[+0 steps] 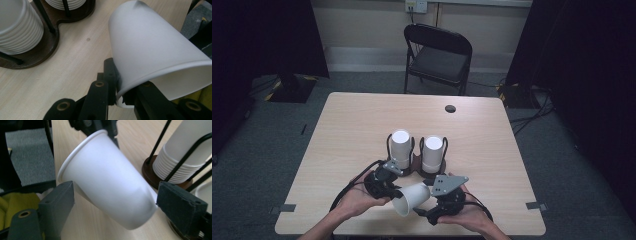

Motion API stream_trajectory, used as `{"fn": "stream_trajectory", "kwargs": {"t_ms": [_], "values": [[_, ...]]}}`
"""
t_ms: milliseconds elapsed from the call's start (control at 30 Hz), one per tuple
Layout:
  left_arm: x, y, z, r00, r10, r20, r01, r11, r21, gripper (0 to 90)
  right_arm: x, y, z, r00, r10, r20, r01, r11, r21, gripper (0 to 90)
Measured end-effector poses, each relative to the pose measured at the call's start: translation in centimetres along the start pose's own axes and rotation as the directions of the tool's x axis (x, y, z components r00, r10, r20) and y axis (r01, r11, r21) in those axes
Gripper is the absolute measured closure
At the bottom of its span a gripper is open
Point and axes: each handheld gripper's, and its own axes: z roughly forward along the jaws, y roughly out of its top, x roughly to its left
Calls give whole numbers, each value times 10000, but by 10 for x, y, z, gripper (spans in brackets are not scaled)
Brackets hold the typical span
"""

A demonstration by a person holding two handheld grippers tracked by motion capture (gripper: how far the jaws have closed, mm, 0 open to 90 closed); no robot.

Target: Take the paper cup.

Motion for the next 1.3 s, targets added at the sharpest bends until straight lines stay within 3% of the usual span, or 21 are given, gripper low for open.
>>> {"fn": "stream_trajectory", "kwargs": {"t_ms": [67, 200, 367, 667, 800, 1000, 1300], "values": [[1, 2, 1, 9999, -129, -65, 129, 9999, 61, 850, 0, 1, 5, 9999, -159, 50, 157, 9992, 357, 127], [6, 4, -1, 9976, -651, 228, 659, 9972, -365, 862, -1, 1, 8, 9996, -261, -45, 263, 9990, 368, 130], [7, 8, -2, 9951, -849, 501, 871, 9952, -442, 885, 3, 4, 16, 9978, -655, 59, 653, 9975, 282, 166], [4, 13, 1, 9952, -824, 534, 846, 9956, -411, 889, 8, 11, 23, 9951, -980, 117, 976, 9948, 292, 155], [3, 14, 4, 9925, -1070, 596, 1101, 9925, -525, 890, 8, 11, 24, 9945, -1015, 247, 1009, 9946, 258, 154], [-1, 19, 8, 9923, -946, 794, 979, 9945, -381, 891, 12, 14, 29, 9921, -1235, 239, 1229, 9921, 244, 153], [-3, 19, 10, 9915, -1019, 811, 1043, 9942, -255, 893, 19, 16, 30, 9824, -1714, 747, 1688, 9848, 400, 187]]}}
